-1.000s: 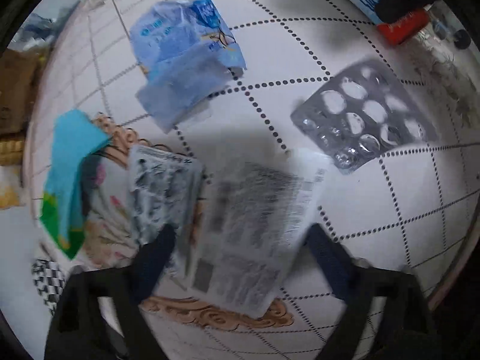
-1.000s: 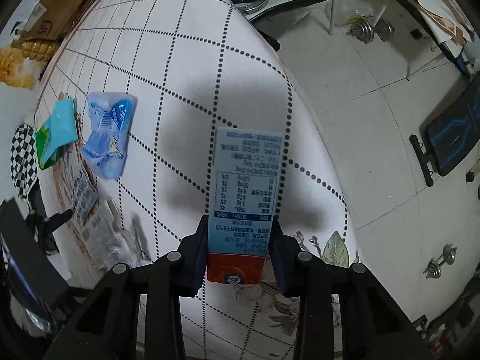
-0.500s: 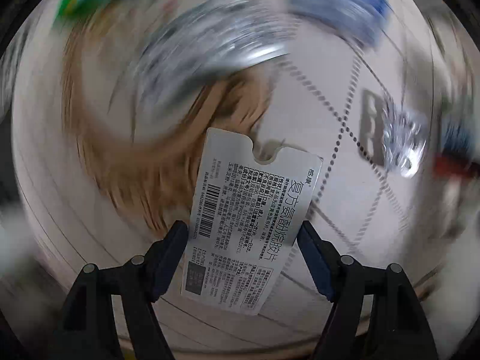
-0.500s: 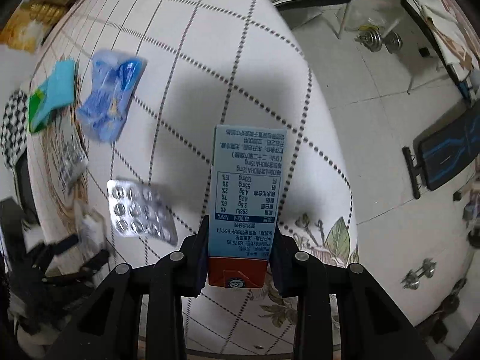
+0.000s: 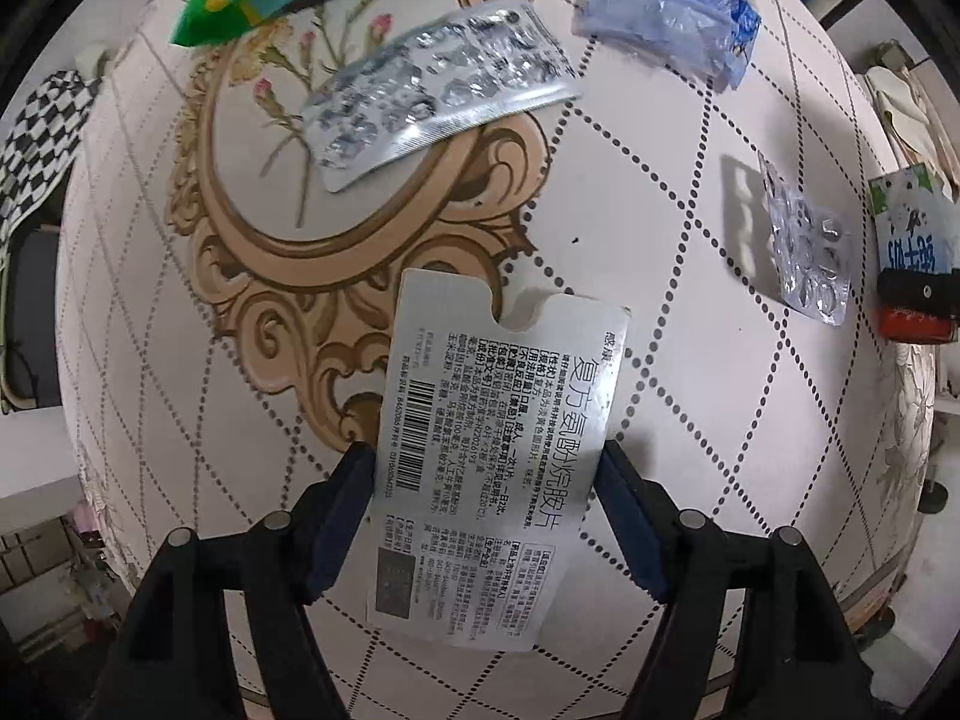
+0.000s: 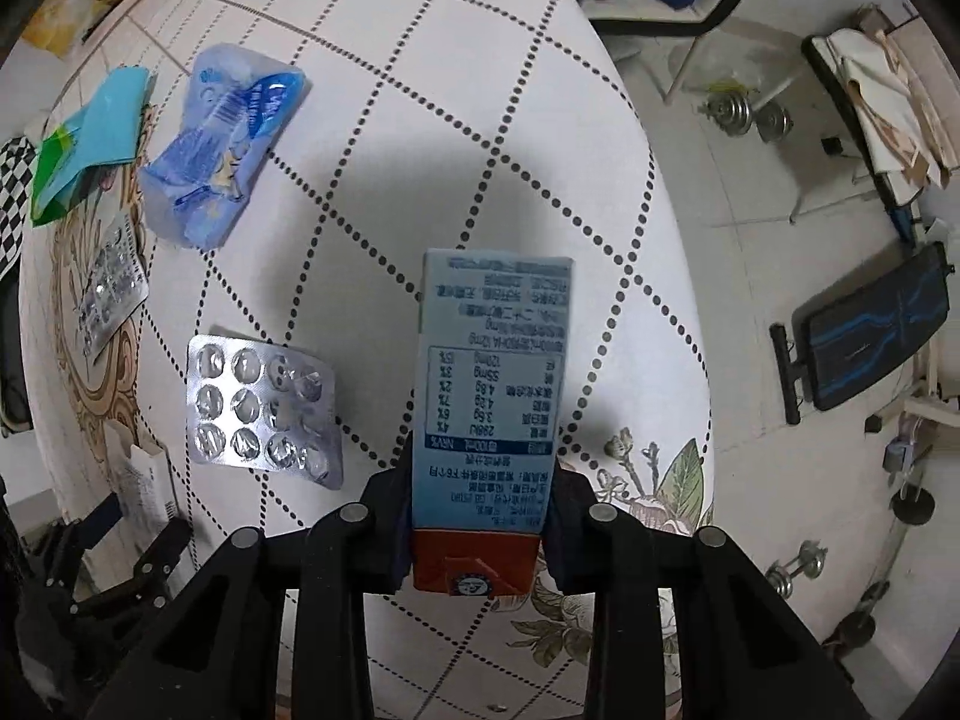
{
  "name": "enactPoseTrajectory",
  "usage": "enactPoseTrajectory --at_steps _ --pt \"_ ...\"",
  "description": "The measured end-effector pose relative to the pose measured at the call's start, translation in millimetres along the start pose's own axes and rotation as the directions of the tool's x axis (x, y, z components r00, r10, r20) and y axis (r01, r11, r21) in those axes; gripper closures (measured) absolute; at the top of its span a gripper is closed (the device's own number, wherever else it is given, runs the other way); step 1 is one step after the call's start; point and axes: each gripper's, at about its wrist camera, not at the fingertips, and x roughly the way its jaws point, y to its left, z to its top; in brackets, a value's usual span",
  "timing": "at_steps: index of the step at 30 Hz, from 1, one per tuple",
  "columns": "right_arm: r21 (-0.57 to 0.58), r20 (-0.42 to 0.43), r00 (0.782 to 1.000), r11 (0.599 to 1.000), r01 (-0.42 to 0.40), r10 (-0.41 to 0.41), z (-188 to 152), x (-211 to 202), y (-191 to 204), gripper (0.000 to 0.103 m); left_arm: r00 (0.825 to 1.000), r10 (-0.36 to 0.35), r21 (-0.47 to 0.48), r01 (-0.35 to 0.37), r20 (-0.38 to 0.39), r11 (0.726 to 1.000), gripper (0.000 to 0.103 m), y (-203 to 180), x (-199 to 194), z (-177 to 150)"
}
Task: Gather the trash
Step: 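Carry the leaflet box and carton over the trash bin and release both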
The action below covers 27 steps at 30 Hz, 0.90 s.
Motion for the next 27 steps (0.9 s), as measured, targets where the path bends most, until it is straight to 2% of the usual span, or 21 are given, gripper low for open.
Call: enactPoseTrajectory --at_steps 4,10,15,19,21,23,27 --pt "-0.015 0.057 0.998 1.0 -0.001 0.002 -23 -16 7 0.07 0.997 0.029 -0.045 -0.026 0.076 0.999 0.031 11 -29 -23" --pt "-0.089 0.161 0.987 0.996 -0.005 0.019 -74 -53 29 0.07 0.979 0.022 -0.154 0.01 0.204 0.988 0.031 31 -91 -69" --pt "-0.175 0.278 0.958 0.984 -0.019 0.068 -146 -91 61 0.07 0.953 0.006 -0.173 0.048 0.304 0.984 0.031 44 -114 -106" --pt "-0.207 0.352 0.93 0.978 -0.033 0.106 -219 -117 88 0.07 0.928 -0.026 -0.166 0.094 0.372 0.982 0.031 63 -132 -152" --pt "-0.207 0.363 0.923 0.977 -0.051 0.125 -251 -123 90 0.07 0.916 -0.053 -0.158 0.125 0.398 0.98 0.031 71 -141 -190" --pt "-0.206 0.375 0.917 0.977 -0.061 0.136 -290 -128 94 0.07 0.912 -0.082 -0.155 0.156 0.402 0.976 0.031 81 -142 -222" --pt "-0.203 0.348 0.922 0.974 -0.103 0.17 -375 -117 101 0.07 0.92 -0.137 -0.156 0.206 0.366 0.966 0.031 93 -124 -278"
